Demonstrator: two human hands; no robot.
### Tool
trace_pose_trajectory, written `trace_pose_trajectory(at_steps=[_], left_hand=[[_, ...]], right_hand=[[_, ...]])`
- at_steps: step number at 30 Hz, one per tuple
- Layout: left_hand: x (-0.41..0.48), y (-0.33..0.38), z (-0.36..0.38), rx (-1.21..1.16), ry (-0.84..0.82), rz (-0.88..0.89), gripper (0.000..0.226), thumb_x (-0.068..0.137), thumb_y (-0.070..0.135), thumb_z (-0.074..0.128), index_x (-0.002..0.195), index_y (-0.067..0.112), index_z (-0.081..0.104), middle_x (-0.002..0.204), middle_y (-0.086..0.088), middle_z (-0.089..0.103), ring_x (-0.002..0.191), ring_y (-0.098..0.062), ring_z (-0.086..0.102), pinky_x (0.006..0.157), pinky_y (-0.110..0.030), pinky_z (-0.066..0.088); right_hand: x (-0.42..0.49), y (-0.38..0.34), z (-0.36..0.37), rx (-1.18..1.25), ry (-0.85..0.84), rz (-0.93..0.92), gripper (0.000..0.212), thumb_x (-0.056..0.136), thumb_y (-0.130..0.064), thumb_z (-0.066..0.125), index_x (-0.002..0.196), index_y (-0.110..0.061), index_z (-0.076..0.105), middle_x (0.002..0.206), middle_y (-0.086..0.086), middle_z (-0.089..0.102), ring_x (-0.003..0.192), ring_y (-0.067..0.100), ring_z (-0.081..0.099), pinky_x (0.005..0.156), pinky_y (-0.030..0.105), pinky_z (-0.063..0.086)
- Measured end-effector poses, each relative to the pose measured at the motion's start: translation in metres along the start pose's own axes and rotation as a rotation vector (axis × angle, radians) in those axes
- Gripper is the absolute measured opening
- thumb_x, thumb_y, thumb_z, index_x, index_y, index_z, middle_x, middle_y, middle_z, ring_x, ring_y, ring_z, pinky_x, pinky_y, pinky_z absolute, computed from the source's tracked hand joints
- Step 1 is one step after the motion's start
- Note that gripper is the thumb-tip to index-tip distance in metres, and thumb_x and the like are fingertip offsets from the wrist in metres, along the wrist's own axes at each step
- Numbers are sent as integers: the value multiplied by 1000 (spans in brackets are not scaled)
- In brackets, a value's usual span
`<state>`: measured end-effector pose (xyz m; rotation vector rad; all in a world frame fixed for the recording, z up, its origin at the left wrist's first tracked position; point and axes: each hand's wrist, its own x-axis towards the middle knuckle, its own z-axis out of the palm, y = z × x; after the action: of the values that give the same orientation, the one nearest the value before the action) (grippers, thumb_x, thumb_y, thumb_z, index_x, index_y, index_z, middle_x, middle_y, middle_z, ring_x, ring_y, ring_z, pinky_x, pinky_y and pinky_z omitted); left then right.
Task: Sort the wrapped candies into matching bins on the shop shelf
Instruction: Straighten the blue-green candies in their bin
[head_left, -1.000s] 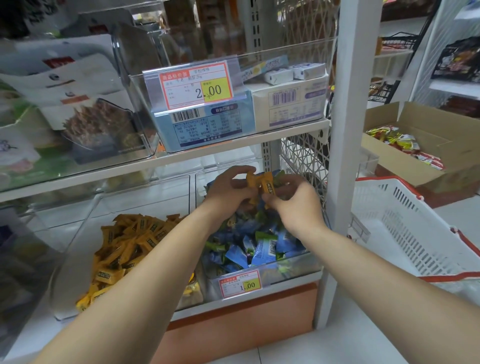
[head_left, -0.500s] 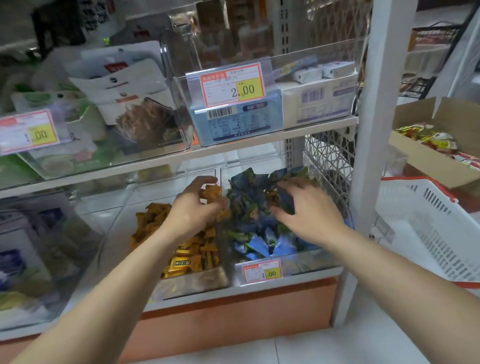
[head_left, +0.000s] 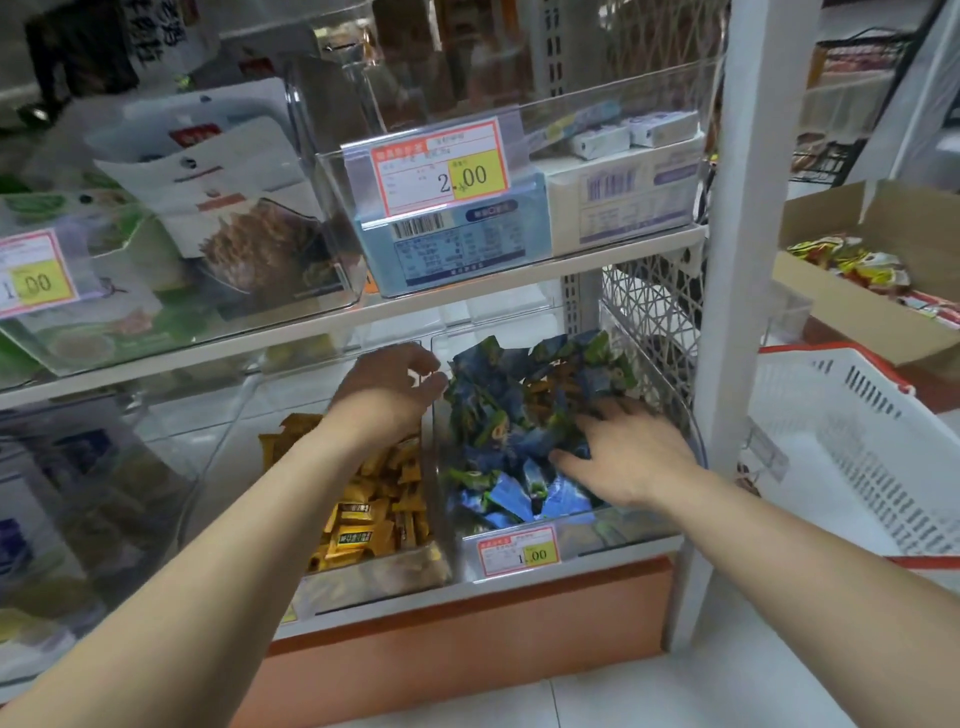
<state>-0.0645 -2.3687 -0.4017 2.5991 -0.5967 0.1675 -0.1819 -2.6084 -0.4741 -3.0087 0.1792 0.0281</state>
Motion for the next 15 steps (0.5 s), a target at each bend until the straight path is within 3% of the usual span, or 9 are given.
trace_pose_trajectory(at_steps=[3,6,8,11,13,15], left_hand=[[27,47,30,-70,-200,107,17,90,46,60,102,35,65,105,15,65,100,-12,62,85,-32,51],[50,82,71,-51,-301,203,34,92,48,60,122,31,62,121,9,63,113,-15,57,94,-32,45],[59,96,91,-58,-394,212,41,94,49,59,127,26,60,129,3,61,113,-16,55,96,-32,43],[61,91,103,48,-520,300,30,94,42,62,115,21,68,117,2,66,105,-16,60,87,-29,44],[55,76,97,82,-518,353,22,90,38,68,106,23,72,100,10,66,96,-12,61,82,-28,44],[48,60,86,101,-533,374,18,88,38,69,103,28,74,94,17,65,92,-5,61,84,-27,46]], right_hand=[[-1,0,-1,-1,2,-10,70,86,-78,29,131,-33,60,142,3,50,131,31,42,101,40,39],[-2,0,1,14,65,-24,65,86,-75,35,122,-31,65,134,2,57,126,29,48,97,36,41],[-2,3,2,26,128,-13,63,83,-74,41,123,-31,62,128,1,62,117,28,56,87,34,45],[0,6,0,52,210,65,77,76,-73,53,131,-20,47,120,8,60,102,32,63,71,35,46],[2,7,2,58,218,70,91,72,-74,56,139,-14,38,133,14,47,115,35,54,78,39,50],[6,8,5,71,165,19,99,74,-75,52,152,-20,24,158,9,21,143,35,27,101,47,44]])
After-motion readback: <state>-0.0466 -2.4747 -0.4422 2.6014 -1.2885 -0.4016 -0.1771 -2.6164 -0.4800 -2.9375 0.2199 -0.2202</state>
